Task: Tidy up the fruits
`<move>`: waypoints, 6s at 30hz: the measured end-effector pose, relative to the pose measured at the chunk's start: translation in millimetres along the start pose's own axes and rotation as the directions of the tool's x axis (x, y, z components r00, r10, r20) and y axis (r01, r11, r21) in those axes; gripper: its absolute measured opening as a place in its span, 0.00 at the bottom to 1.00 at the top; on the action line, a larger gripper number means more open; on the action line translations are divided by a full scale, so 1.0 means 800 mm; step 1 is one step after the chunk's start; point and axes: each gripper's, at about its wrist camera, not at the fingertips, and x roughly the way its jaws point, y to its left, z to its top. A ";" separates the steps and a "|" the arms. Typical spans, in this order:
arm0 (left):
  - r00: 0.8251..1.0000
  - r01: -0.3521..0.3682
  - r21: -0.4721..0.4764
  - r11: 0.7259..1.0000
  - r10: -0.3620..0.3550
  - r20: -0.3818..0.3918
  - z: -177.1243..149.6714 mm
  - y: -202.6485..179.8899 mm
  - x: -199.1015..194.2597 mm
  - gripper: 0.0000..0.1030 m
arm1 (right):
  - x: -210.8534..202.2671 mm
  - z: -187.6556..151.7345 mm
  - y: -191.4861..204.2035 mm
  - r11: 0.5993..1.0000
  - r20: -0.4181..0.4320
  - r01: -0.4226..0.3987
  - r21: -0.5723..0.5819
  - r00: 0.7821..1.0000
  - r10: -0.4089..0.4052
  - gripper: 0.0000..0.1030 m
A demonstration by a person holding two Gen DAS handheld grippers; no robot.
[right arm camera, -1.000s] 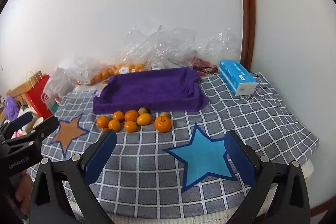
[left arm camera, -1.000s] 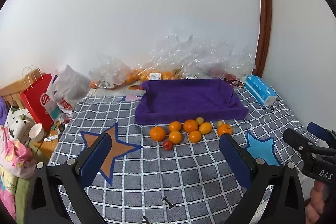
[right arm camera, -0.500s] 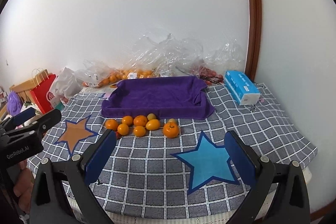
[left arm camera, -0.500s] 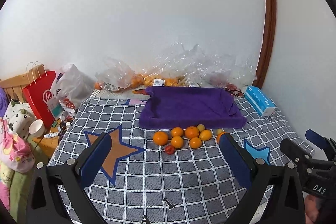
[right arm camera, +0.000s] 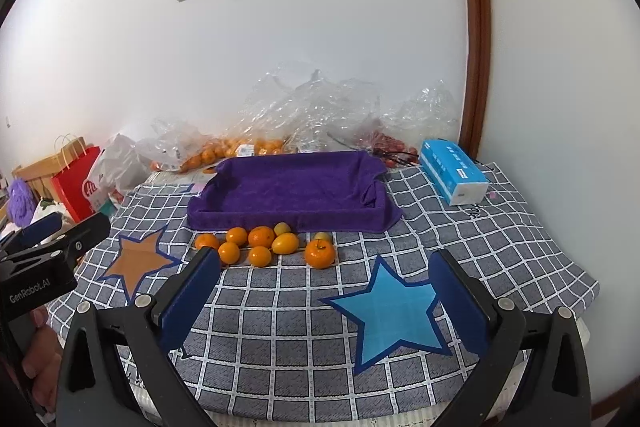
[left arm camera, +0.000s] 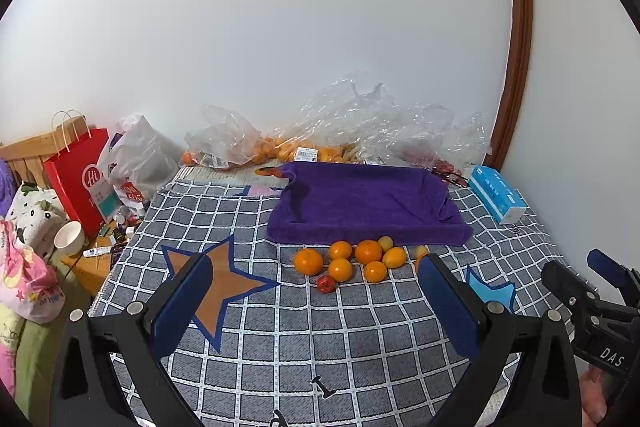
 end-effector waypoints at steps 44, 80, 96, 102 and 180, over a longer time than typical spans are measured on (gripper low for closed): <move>1.000 -0.004 -0.004 1.000 0.004 -0.015 -0.006 0.005 0.006 1.00 | 0.003 0.003 0.003 1.000 0.000 0.010 -0.004 1.000 -0.010 1.00; 0.975 -0.044 -0.056 0.997 0.031 -0.221 -0.025 0.078 0.189 0.97 | 0.230 -0.036 -0.002 0.999 -0.210 -0.009 -0.034 0.978 0.001 0.79; 0.955 0.026 -0.053 0.998 -0.040 -0.294 -0.039 0.072 0.255 0.96 | 0.314 -0.059 0.002 0.999 -0.304 -0.019 -0.030 0.953 0.009 0.54; 0.939 0.054 -0.011 0.998 -0.054 -0.340 -0.040 0.048 0.285 0.88 | 0.304 -0.056 0.002 0.998 -0.291 -0.047 -0.028 0.956 0.037 0.45; 0.961 0.135 -0.075 0.988 -0.149 -0.233 0.081 0.004 0.374 0.38 | 0.352 0.108 -0.016 0.993 -0.126 -0.109 -0.046 0.987 0.102 0.43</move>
